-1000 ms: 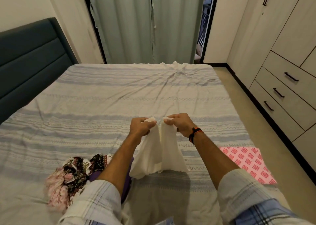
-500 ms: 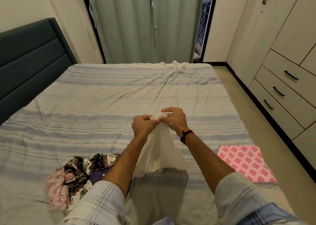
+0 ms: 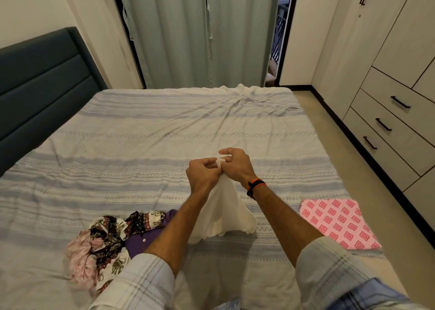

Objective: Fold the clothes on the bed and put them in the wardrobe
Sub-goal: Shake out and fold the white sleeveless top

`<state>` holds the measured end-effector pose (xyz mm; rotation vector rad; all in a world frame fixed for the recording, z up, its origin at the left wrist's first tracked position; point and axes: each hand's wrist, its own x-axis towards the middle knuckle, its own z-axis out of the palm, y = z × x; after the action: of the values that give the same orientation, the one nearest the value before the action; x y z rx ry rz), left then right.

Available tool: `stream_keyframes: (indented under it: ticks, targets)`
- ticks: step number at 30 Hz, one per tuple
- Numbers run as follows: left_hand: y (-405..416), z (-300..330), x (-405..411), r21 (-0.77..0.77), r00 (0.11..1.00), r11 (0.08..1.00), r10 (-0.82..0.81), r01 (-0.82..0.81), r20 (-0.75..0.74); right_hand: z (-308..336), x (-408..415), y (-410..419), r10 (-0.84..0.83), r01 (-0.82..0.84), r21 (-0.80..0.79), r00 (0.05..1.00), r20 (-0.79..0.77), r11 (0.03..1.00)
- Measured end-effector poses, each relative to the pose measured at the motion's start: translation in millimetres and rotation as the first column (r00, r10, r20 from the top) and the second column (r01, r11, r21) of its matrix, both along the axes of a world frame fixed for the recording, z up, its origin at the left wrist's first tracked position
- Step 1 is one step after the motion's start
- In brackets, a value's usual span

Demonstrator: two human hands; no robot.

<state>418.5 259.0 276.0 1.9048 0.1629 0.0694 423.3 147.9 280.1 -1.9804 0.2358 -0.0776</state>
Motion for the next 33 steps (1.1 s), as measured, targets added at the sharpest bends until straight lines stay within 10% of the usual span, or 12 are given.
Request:
stream_keyframes:
  ticks: [9,33]
  targets:
    - [-2,-2,-12,0.227,0.980,0.973,-0.072,0.029,0.183,-1,-2,-1,0.081,-0.075,0.095,0.995,-0.062,0.993]
    - [20,-10,20,0.233,0.927,0.930,-0.329,0.285,0.179,1,-7,-18,0.159,-0.160,0.001,0.982,0.103,0.987]
